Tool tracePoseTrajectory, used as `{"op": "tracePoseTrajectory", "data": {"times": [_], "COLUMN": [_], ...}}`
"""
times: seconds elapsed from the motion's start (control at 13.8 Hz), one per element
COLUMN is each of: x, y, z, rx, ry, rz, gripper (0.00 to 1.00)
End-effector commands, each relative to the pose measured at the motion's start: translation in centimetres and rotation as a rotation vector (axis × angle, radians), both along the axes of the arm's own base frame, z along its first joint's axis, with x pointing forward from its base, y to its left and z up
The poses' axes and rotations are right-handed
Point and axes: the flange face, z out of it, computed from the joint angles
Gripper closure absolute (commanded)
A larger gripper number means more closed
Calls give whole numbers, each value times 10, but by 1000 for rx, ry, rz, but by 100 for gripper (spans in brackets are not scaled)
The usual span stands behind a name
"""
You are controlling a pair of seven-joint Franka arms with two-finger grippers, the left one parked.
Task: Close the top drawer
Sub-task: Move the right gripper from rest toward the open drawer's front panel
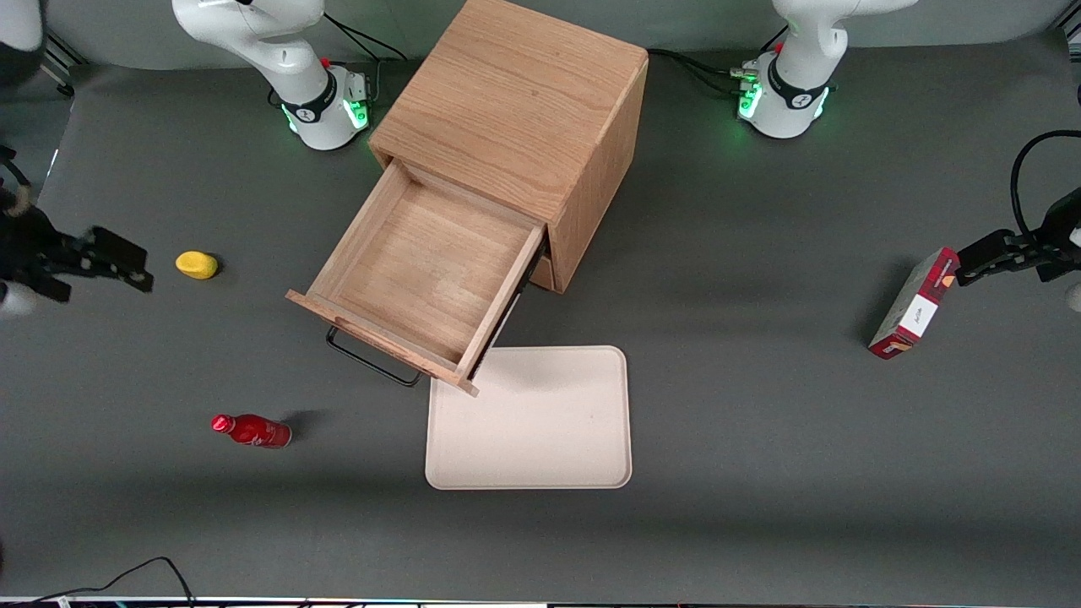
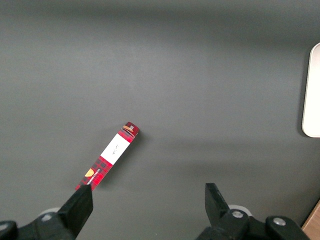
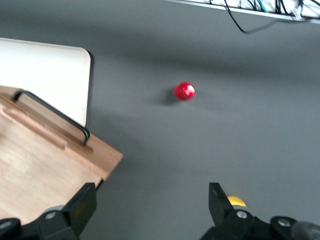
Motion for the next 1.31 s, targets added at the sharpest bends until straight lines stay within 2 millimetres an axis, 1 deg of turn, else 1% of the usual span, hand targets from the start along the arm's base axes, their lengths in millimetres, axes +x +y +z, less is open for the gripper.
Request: {"op": "tracePoseTrajectory", "data": {"times": [0.0, 0.07, 0.15, 0.22, 0.44, 0.51, 0.58, 0.87, 1.02, 1.09, 1.16, 1.24], "x": [25, 25, 24, 21, 19, 19, 22, 28, 30, 34, 37, 38], "y": [23, 25, 24, 28, 68, 77, 80, 84, 83, 79, 77, 77], "z": [-2, -2, 1, 5, -7, -10, -18, -33, -36, -42, -40, -39], "rx": [16, 17, 17, 22, 63, 62, 62, 52, 39, 34, 23, 18], "ry": [-30, -31, -32, -38, -11, -8, 4, 25, 27, 32, 10, -2], "rz": [43, 47, 46, 54, 167, 243, 316, 633, 798, 848, 883, 877], "gripper": [0, 0, 0, 0, 0, 0, 0, 0, 0, 0, 0, 0]}}
